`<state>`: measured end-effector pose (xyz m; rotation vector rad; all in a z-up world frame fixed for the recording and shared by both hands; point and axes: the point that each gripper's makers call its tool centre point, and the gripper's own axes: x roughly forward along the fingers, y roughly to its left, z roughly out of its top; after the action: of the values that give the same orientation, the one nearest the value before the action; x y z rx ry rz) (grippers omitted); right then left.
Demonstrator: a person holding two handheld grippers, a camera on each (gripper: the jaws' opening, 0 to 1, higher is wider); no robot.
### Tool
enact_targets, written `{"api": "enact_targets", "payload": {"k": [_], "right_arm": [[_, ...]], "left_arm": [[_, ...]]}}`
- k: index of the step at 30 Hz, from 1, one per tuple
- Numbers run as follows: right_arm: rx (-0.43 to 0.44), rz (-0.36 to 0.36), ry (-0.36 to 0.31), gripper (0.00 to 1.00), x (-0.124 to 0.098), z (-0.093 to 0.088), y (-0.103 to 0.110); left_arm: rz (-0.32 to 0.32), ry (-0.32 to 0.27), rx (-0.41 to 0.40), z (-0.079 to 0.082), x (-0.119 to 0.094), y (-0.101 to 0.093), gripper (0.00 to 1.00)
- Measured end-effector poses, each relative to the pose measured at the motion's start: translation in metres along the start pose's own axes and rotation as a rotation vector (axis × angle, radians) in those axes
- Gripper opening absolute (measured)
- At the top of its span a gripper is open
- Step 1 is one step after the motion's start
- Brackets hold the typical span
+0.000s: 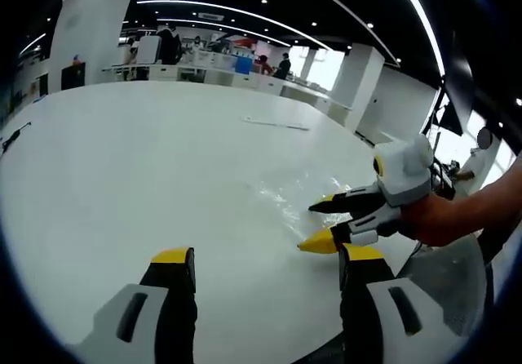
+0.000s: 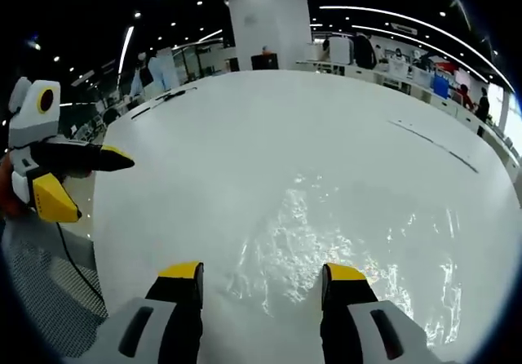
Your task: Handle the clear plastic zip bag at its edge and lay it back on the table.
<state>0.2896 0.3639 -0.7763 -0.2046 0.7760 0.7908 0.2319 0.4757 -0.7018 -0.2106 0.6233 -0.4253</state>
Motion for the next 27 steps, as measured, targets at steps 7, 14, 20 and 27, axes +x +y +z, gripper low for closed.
{"api": "enact_targets", "payload": {"k": [7, 14, 20, 27], "right_arm": [[-0.021, -0.03, -0.013, 0.46, 0.001, -0.003, -0.008], [-0.09, -0.038, -0.009, 0.42, 0.001, -0.004, -0.009], [-0.097, -0.053, -0.017, 0.36, -0.001, -0.005, -0.01], [-0.091, -0.057, -0.012, 0.23, -0.003, -0.005, -0.009]], "left_arm": [[-0.001, 0.009, 0.004, -0.002, 0.001, 0.0, 0.7], [-0.007, 0.021, 0.016, -0.004, 0.003, -0.001, 0.7], [-0.003, 0.02, 0.011, -0.004, 0.002, -0.001, 0.7], [-0.006, 0.026, 0.015, -0.004, 0.002, -0.002, 0.69]]}}
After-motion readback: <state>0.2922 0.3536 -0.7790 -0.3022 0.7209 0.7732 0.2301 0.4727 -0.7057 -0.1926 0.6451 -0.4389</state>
